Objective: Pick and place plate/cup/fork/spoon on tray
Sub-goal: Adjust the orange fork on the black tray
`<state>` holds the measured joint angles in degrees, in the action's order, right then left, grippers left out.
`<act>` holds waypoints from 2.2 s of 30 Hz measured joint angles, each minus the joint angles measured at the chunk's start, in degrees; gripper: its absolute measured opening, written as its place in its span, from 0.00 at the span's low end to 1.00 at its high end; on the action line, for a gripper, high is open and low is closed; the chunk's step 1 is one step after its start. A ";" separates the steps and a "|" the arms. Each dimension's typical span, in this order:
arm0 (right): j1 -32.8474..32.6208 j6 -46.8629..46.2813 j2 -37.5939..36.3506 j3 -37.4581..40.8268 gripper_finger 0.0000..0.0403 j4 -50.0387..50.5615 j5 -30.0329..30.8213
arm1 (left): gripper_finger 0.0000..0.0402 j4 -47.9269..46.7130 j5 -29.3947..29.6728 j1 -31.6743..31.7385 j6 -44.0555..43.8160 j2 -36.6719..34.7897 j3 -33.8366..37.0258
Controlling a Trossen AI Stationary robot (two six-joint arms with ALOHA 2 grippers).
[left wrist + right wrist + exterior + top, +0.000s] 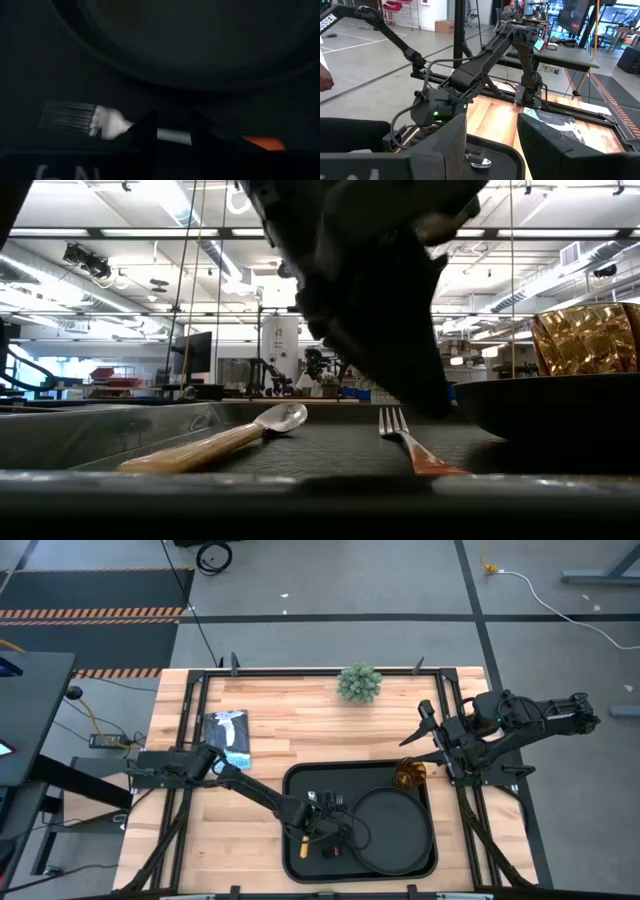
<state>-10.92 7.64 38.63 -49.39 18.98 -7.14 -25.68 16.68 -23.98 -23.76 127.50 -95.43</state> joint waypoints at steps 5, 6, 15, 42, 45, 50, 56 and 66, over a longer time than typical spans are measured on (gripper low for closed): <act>0.00 0.00 -0.01 0.00 0.45 -0.13 0.00 | 0.30 -0.53 0.03 0.34 0.12 -0.22 -0.30; 0.00 0.00 -0.02 0.00 0.45 -0.13 0.00 | 0.30 -0.29 0.01 0.41 0.14 -0.22 -0.30; 0.00 0.00 -0.01 0.00 0.45 -0.36 0.00 | 0.30 3.19 -0.04 0.68 2.46 1.00 -0.08; 0.00 0.13 0.00 0.00 0.45 -0.48 -0.02 | 0.30 -0.39 -2.31 2.76 2.95 2.75 -0.25; 0.00 0.17 0.00 0.00 0.45 -0.48 -0.02 | 0.30 -1.08 -2.31 2.76 2.06 2.55 -0.27; 0.00 0.22 0.00 0.00 0.45 -0.46 0.00 | 0.30 -6.29 -1.61 2.78 2.29 1.92 -2.01; 0.00 0.13 0.07 0.00 0.45 -0.72 -0.01 | 0.30 -10.68 -3.09 2.94 2.41 1.53 -3.77; 0.00 0.04 0.09 0.00 0.45 -0.94 -0.02 | 0.30 -9.02 -3.11 2.94 3.51 1.51 -3.90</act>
<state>-10.92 7.68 38.72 -49.39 18.04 -7.16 -34.70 13.56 -21.04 -20.25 129.01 -99.33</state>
